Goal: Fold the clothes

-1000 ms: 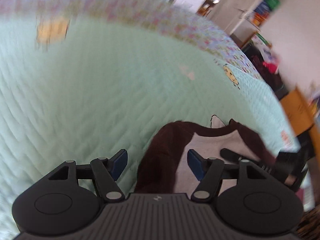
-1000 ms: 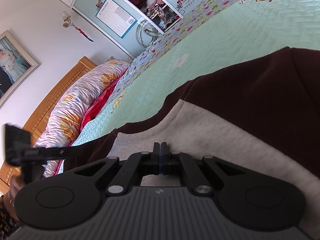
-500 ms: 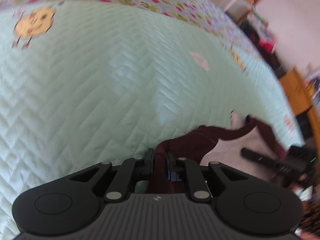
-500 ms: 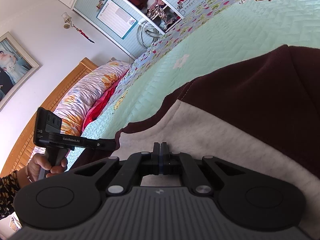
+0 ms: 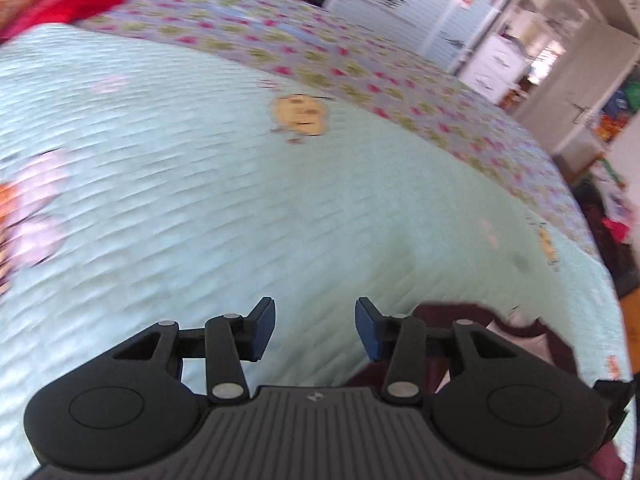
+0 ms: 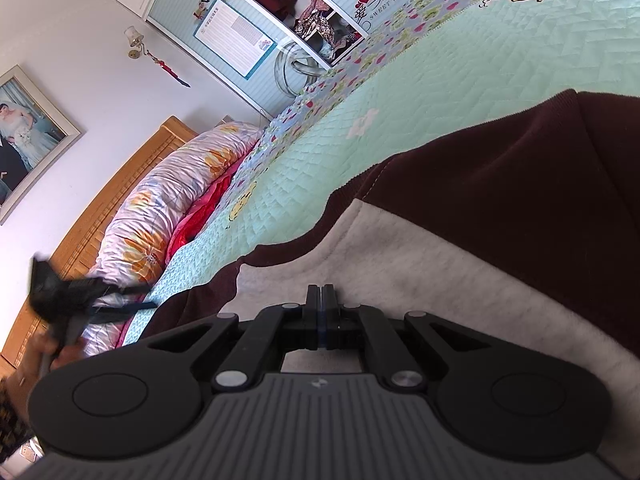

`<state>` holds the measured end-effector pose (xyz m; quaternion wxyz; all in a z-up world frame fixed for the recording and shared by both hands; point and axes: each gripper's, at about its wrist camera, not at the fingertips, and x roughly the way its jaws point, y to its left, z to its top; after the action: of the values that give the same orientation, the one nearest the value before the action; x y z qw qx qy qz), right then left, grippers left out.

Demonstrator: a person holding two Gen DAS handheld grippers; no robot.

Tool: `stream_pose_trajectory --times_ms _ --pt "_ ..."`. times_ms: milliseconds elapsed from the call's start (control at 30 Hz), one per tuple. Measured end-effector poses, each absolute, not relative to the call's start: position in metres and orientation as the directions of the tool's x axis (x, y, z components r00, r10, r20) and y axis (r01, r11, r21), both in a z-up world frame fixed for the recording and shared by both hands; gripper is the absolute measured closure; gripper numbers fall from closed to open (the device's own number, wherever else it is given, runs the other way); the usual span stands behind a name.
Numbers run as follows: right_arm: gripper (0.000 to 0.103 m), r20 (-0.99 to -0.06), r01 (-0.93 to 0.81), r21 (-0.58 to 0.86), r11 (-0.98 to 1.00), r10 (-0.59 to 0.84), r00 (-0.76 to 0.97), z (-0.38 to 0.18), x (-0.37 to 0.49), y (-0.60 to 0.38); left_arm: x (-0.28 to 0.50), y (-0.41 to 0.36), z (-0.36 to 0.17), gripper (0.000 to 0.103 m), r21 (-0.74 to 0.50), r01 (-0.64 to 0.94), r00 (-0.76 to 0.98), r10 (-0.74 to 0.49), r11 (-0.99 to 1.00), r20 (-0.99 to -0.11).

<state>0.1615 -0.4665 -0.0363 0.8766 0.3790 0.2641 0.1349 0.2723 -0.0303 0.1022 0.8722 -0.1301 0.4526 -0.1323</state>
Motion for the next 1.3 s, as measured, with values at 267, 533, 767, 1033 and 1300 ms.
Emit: stream_pose_trajectory --times_ms 267,533,767,1033,1300 --pt "0.102 -0.366 -0.034 0.733 0.68 0.436 0.822 -0.035 0.162 -0.468 0.098 0.033 0.103 0.043 -0.178 -0.197 0.636 -0.013 0.964 -0.771" --pt "0.101 -0.42 -0.002 0.706 0.709 0.421 0.804 -0.024 0.166 -0.463 0.006 0.081 0.091 0.043 -0.08 -0.405 0.612 0.205 0.911 -0.764" --pt "0.06 -0.512 -0.021 0.533 0.846 0.341 0.789 0.041 0.142 -0.385 -0.021 0.049 0.073 0.043 0.185 -0.082 0.635 0.194 0.979 -0.747" --pt "0.055 -0.424 -0.317 0.462 0.828 0.52 0.741 0.064 0.107 -0.25 -0.016 0.052 0.052 0.095 0.305 0.066 0.652 0.19 0.95 -0.734" --pt "0.051 -0.406 -0.206 0.548 0.811 0.473 0.782 0.0 0.118 -0.255 0.064 0.118 0.178 0.098 0.155 -0.162 0.807 0.221 0.975 -0.548"
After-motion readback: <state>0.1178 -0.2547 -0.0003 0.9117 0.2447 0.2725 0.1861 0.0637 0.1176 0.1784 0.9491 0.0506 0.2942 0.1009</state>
